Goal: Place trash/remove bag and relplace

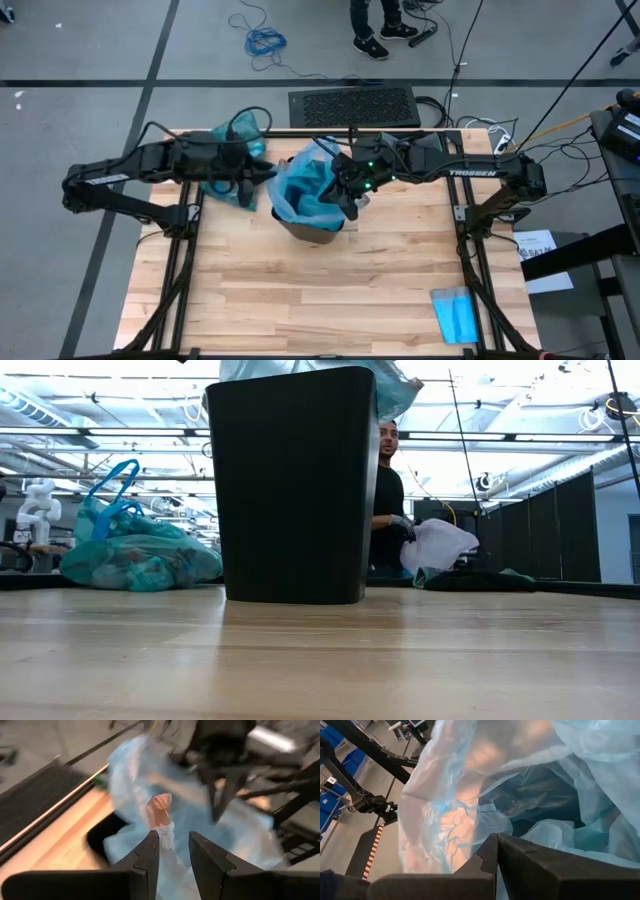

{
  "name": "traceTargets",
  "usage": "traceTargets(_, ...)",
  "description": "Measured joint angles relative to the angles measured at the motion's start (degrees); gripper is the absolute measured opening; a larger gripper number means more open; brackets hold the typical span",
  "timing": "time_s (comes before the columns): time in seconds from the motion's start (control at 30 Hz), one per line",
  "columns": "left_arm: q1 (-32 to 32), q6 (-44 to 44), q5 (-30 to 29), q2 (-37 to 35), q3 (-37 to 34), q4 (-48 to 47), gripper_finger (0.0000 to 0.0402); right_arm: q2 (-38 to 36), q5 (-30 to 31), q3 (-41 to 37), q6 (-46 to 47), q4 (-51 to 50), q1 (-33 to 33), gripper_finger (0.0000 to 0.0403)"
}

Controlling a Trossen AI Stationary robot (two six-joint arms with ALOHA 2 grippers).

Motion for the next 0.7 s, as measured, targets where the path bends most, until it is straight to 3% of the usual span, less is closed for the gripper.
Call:
traceTargets(0.17,0.07,-1.52,-3.14,-1.16,0.00,-7.78,0.0102,0.00,3.32,0.00,-0.25,1.29,0.04,0.0000)
traceTargets(0.57,-0.09,0.75,-3.18,-1.67,0.02,-3.08,0.0103,-0.25,4.12,-0.03,-1.63,11.45,-1.70,0.0000)
traceTargets(0.7,-0.02,5.67,-3.33,-1.67,0.02,3.37,0.0103,-0.68,7.42,-0.07,-5.21,19.46,-0.24,0.0000)
